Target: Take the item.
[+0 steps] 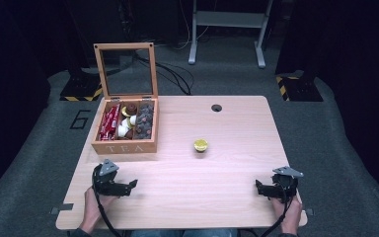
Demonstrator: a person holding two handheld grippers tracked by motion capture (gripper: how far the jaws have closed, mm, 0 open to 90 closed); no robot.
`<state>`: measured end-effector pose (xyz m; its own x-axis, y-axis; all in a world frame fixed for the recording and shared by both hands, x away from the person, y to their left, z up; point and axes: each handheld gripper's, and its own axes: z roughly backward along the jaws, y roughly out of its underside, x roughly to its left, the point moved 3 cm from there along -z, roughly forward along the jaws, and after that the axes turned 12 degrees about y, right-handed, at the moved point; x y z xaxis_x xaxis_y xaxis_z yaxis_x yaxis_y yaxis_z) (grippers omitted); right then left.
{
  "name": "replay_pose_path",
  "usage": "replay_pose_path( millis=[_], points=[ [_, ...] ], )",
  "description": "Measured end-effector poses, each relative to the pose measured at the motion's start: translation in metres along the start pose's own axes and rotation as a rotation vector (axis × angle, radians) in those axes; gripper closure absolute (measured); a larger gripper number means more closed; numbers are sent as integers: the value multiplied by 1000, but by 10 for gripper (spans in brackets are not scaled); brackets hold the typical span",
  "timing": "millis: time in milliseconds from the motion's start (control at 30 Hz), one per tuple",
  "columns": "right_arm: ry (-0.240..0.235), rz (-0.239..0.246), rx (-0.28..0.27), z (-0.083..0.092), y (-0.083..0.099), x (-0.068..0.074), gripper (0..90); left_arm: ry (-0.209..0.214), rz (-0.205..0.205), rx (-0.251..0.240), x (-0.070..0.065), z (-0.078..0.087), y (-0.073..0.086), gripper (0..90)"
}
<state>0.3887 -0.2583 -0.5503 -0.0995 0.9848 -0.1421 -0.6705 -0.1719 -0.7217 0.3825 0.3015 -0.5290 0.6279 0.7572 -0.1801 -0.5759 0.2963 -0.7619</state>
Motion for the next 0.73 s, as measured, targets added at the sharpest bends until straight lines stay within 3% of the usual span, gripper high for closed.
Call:
replay_pose_path(
  millis=[67, 233, 400, 533, 733],
  points=[
    [1, -1, 0, 0, 0, 0, 22, -19, 22, 22, 7, 2, 13, 1],
    [1, -1, 0, 0, 0, 0, 21, -33, 47, 39, 16, 3, 27, 0],
    [1, -2, -1, 0, 0, 0, 22, -49, 40, 39, 17, 3, 28, 0],
    [2, -1, 0, 0, 0, 0, 22, -74, 8, 66, 15, 0, 27, 0],
    [2, -2, -1, 0, 0, 0, 21, -79, 17, 65, 14, -1, 27, 0]
  ],
)
